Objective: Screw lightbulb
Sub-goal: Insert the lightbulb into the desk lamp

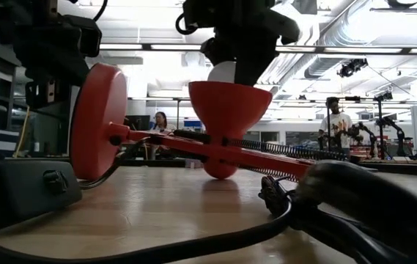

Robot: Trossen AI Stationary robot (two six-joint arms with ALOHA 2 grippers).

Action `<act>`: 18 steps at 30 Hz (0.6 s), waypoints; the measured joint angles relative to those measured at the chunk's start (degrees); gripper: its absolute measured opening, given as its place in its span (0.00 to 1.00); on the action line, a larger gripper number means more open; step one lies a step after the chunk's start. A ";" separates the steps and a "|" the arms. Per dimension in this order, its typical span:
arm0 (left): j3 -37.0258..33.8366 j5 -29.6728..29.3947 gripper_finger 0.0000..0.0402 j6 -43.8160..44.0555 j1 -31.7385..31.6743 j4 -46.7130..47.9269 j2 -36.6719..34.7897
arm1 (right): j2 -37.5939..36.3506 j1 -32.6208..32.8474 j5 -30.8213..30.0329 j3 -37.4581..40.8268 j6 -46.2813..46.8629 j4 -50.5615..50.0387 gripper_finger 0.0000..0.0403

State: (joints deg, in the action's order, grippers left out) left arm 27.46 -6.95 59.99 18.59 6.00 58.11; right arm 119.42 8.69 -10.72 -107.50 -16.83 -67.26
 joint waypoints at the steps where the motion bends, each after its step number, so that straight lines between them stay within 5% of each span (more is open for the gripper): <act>1: 0.00 0.01 0.00 0.00 0.00 -0.02 0.00 | 0.00 -0.11 0.02 0.08 -0.04 0.11 0.60; 18: 0.02 -0.55 0.00 0.00 0.02 -0.77 -0.42 | -0.26 -1.00 -2.22 5.13 9.35 5.79 0.60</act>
State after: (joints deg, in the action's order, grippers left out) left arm 27.49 -7.49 59.98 18.61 5.23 57.69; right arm 119.15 7.69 -12.94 -102.37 -7.48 -61.47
